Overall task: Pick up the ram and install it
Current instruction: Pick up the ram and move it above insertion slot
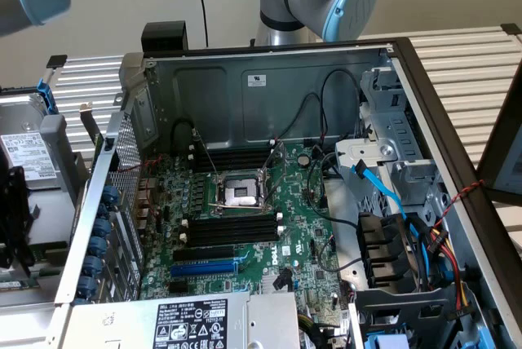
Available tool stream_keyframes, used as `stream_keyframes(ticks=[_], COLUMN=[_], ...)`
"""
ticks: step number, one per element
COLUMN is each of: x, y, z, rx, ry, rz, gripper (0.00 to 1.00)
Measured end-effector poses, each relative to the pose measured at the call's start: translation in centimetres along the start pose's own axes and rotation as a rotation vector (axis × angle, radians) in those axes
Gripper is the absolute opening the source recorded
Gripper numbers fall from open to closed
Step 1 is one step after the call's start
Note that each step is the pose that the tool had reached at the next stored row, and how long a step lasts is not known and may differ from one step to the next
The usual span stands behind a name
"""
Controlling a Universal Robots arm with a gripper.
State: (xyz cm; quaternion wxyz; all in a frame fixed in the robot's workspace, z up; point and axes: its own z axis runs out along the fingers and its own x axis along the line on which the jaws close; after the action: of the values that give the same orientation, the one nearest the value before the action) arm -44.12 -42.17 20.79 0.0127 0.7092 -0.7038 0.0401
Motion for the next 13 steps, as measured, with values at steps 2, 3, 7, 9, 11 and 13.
stream_keyframes(ticks=[2,3,7,9,11,13], x=[-0.01,0.0,-0.02,-0.03,-0.03,-0.04], y=[0.01,0.01,0.02,0.02,0.03,0.04], z=[0.13,0.13,0.28,0.39,0.48,0.58], rx=[-0.0002,-0.0005,-0.0007,-0.001,-0.0014,-0.0019], ry=[0.0001,0.0003,-0.0001,0.0,0.0001,0.0], rz=[0.0,0.0,0.0,0.0,0.0,0.0], gripper=[0.24,0.24,0.24,0.24,0.24,0.24])
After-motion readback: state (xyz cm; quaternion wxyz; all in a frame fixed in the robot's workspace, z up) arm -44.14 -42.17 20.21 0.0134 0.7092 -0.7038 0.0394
